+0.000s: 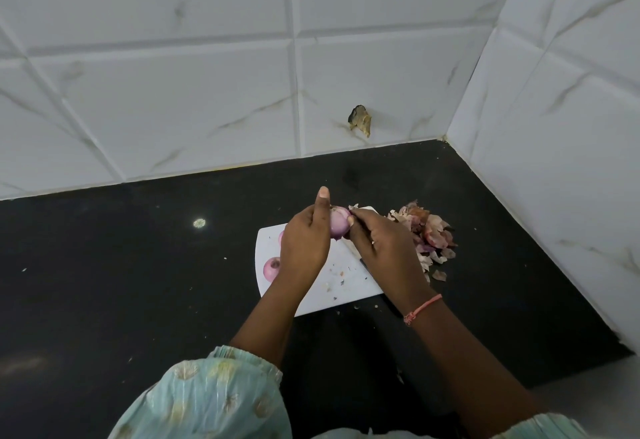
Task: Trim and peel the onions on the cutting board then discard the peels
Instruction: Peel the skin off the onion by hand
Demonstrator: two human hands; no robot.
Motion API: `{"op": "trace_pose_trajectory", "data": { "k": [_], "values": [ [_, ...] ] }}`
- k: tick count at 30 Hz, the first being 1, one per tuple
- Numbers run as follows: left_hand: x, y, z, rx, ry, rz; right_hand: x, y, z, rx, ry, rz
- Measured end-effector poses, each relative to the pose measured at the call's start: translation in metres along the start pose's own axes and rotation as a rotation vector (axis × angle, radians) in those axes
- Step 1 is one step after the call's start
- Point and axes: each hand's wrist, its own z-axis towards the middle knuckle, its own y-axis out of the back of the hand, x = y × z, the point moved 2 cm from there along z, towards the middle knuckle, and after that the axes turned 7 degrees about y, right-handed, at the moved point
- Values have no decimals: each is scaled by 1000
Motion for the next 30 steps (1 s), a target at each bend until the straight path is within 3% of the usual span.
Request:
{"op": "trace_pose_trajectory", "data": {
  "k": [7,12,19,30],
  "values": [
    [2,3,2,-28,-18,47,-1,-4,-2,-19,-127,153],
    [1,7,-3,-34,-126,127,-2,-7,6,91,-216,246],
    [2,5,-4,-92,-181,190,0,-16,4,133,-137,8],
    [-2,1,-4,-30,-100,227,-3,-18,9,153,-173,-44]
  ]
}}
